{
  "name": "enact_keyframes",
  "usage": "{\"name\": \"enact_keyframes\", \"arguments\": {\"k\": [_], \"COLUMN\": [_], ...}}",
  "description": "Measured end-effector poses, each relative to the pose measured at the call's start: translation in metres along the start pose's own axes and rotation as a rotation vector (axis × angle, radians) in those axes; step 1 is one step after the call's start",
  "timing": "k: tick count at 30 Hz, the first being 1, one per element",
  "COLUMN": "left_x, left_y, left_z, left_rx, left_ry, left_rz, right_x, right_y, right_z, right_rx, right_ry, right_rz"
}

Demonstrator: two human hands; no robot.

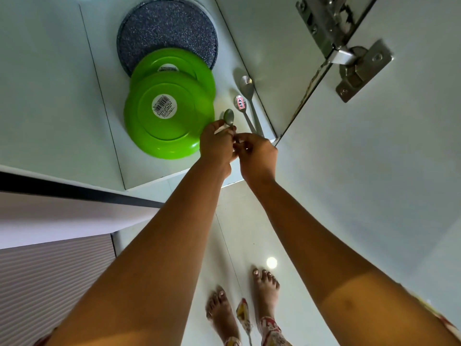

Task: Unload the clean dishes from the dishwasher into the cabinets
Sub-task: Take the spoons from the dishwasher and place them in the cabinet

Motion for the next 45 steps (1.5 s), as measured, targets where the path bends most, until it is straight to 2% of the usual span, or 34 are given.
{"name": "enact_keyframes", "arguments": {"k": [5,8,12,18,22,33,38,45], "left_x": [0.003,0.001,0.005,0.012,0.013,0.008,0.009,0.008], "left_y": [-0.006,-0.008,-0.003,-0.012,-0.016,-0.018,-0.011,-0.006], "left_z": [0.001,-0.003,-0.012,-0.01,-0.009,0.002,0.004,0.007], "left_rx": [0.14,0.262,0.563,0.703,0.694,0.631,0.687,0.661], "left_ry": [-0.274,-0.47,-0.886,-1.307,-1.374,-1.345,-1.408,-1.443], "left_rz": [0.059,0.018,-0.022,0.021,0.015,-0.056,-0.07,-0.03], "right_x": [0.007,0.009,0.01,0.003,-0.006,-0.001,0.005,0.015], "right_y": [-0.026,-0.031,-0.032,-0.032,-0.043,-0.059,-0.061,-0.065], "right_z": [-0.007,-0.003,0.002,0.013,0.014,0.029,0.039,0.041], "right_rx": [0.103,0.064,0.012,-0.087,-0.137,-0.223,-0.305,-0.388], "right_ry": [-0.031,-0.005,0.105,0.312,0.483,0.747,0.839,0.919], "right_rz": [0.013,0.014,0.036,0.04,-0.03,0.061,0.106,0.216]}}
Point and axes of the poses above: each hand's wrist, its own y-axis away from the middle knuckle, its own x-axis out of the palm, z = x × y, the point moved 6 cm from there along -y, towards the middle knuckle, and after that the axes turned 6 degrees about -y, right-handed, at the moved point
